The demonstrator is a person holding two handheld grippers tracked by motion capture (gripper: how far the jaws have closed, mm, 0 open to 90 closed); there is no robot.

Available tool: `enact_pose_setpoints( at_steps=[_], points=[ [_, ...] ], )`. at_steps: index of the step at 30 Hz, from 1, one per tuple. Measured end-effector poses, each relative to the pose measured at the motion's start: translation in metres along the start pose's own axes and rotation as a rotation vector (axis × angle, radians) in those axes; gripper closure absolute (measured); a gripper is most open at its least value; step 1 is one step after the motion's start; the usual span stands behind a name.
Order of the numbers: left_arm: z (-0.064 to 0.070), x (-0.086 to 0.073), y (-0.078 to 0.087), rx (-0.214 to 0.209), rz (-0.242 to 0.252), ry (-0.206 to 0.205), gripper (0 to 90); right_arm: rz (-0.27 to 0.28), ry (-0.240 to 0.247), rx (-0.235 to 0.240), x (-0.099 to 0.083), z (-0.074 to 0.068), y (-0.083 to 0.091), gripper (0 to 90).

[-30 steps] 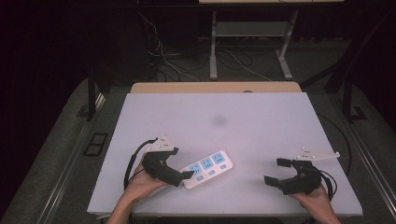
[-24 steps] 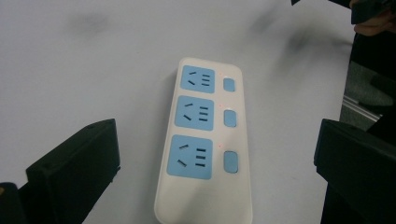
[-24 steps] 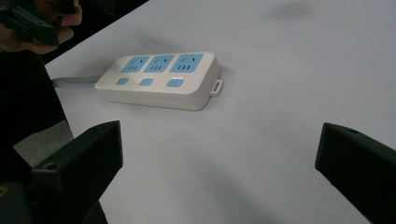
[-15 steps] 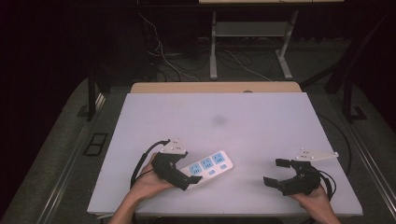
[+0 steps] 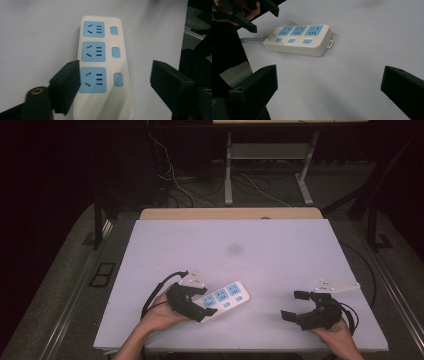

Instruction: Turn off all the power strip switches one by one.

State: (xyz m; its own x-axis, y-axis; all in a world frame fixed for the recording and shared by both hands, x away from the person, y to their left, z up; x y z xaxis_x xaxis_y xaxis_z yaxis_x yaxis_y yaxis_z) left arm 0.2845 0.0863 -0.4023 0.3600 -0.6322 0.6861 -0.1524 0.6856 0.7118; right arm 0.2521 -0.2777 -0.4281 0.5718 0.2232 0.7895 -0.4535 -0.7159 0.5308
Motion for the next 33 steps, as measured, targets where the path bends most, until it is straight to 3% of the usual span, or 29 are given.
enact_pose_setpoints(
  at_steps=[12,21,33],
  points=[
    [0.0,0.003,-0.006,-0.05,-0.043,-0.037,59.4,-0.017,0.01,0.005,-0.001,-0.001,-0.002,0.5],
    [-0.006,0.007,-0.007,-0.059,-0.051,-0.027,88.0,-0.024,0.015,0.006,-0.001,-0.001,-0.002,0.5],
    [-0.007,0.008,-0.018,-0.081,-0.123,-0.042,89.1,-0.026,0.018,0.004,-0.001,-0.001,-0.003,0.5]
  ],
)
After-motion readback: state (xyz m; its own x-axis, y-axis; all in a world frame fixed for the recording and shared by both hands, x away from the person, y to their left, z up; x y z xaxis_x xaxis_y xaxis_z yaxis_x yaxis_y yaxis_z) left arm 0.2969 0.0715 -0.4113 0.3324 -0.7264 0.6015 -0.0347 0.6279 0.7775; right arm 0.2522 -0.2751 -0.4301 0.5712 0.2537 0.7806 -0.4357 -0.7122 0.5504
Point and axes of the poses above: each handheld gripper's, and its own axes: y roughly backward along the jaws, x roughly out of its top, z roughly to its right, the point moved 2 cm from there along -y, roughly forward along the jaws, and after that the axes turned 3 degrees about -x, right-handed, at the moved point
